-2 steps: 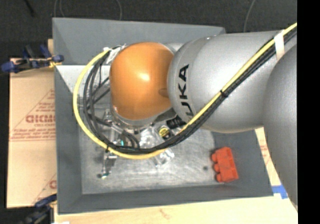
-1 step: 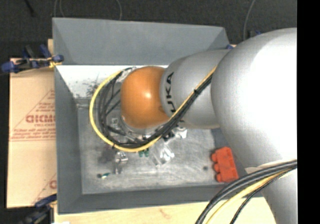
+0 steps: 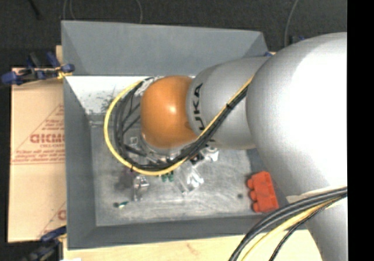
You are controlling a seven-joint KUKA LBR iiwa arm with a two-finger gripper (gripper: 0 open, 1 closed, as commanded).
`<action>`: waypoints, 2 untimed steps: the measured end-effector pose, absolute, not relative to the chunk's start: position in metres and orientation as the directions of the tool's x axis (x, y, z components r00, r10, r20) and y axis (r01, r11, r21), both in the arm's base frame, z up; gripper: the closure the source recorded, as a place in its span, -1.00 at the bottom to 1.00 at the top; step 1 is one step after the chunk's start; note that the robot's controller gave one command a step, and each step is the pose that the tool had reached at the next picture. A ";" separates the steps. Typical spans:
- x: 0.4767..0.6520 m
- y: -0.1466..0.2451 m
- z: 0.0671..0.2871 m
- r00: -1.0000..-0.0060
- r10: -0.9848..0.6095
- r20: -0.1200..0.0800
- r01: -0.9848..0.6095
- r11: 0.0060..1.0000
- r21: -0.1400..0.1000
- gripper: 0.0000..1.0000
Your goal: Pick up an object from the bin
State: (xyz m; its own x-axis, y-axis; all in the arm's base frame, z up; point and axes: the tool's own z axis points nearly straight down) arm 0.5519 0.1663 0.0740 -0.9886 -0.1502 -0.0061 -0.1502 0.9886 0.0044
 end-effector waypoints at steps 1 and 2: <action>0.554 0.167 0.076 -0.990 -0.143 -0.008 -0.143 0.990 0.004 -1.00; 0.555 0.167 0.077 -0.991 -0.135 -0.009 -0.135 0.991 0.004 -1.00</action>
Offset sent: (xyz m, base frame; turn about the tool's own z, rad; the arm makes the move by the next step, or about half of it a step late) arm 0.0000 0.0000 0.0000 0.0000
